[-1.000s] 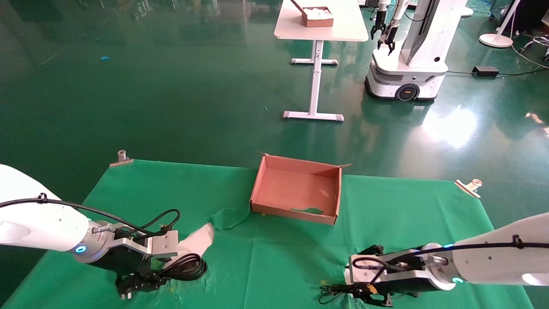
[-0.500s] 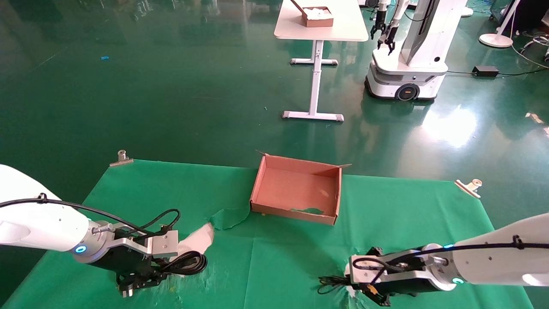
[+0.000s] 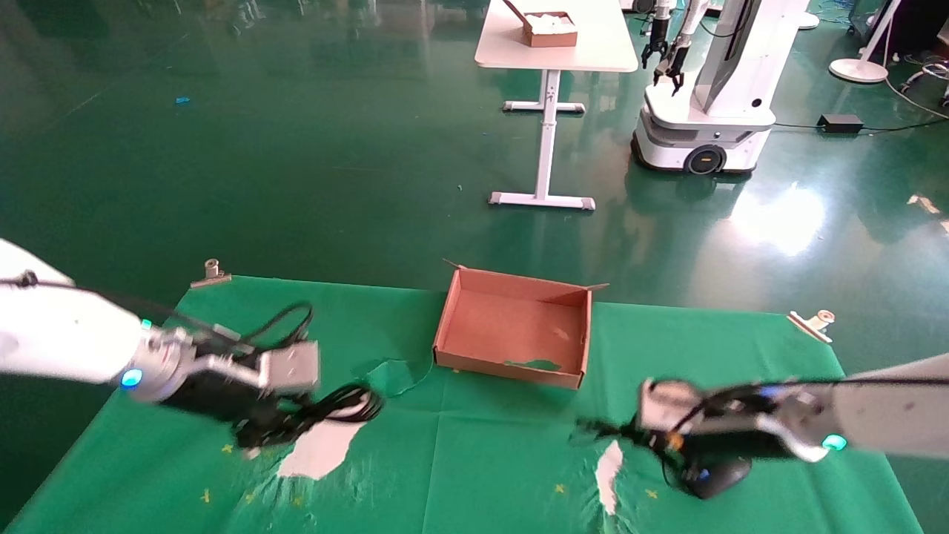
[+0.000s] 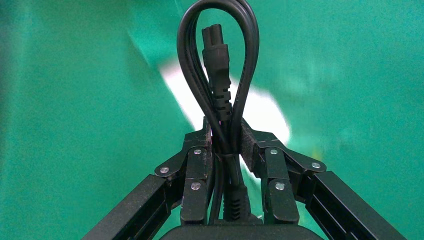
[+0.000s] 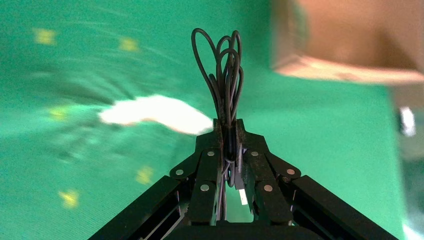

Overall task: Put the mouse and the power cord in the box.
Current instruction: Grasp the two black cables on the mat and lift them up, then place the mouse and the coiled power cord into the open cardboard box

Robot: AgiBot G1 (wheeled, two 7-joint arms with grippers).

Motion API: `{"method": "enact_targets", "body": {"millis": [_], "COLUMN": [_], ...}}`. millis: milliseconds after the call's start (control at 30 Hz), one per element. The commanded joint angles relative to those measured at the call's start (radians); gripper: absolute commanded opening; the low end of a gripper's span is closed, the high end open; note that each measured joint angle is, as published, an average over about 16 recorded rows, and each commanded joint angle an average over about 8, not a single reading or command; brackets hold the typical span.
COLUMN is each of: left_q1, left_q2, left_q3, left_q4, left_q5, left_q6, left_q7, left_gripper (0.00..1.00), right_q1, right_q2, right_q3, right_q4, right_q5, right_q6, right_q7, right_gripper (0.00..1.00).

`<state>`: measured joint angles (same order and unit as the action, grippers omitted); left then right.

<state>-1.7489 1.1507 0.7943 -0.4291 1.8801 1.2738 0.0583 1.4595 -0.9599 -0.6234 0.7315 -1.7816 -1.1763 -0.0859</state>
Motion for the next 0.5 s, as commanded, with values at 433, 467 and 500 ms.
{"method": "enact_targets", "body": {"millis": [433, 467, 500], "left_q1": [0.015, 0.030, 0.045], "left_q2": [0.215, 0.220, 0.223], "left_q3": [0.001, 0.021, 0.044], "left_q4": [-0.082, -0.099, -0.117], "left_q5": [-0.088, -0.091, -0.094], "left_q6": [-0.259, -0.293, -0.326], "left_q7": [0.220, 0.246, 0.268], "left_gripper": [0.00, 0.00, 0.00], "right_q1": [0.150, 0.155, 0.158], "right_q2": [0.102, 0.112, 0.122], "right_q3": [0.063, 0.066, 0.067], "right_q4": [-0.125, -0.131, -0.136], "right_q5": [0.007, 0.009, 0.010], "right_q6": [0.051, 0.047, 0.041], "right_q7": [-0.013, -0.015, -0.017], "right_gripper": [0.00, 0.00, 0.00]}}
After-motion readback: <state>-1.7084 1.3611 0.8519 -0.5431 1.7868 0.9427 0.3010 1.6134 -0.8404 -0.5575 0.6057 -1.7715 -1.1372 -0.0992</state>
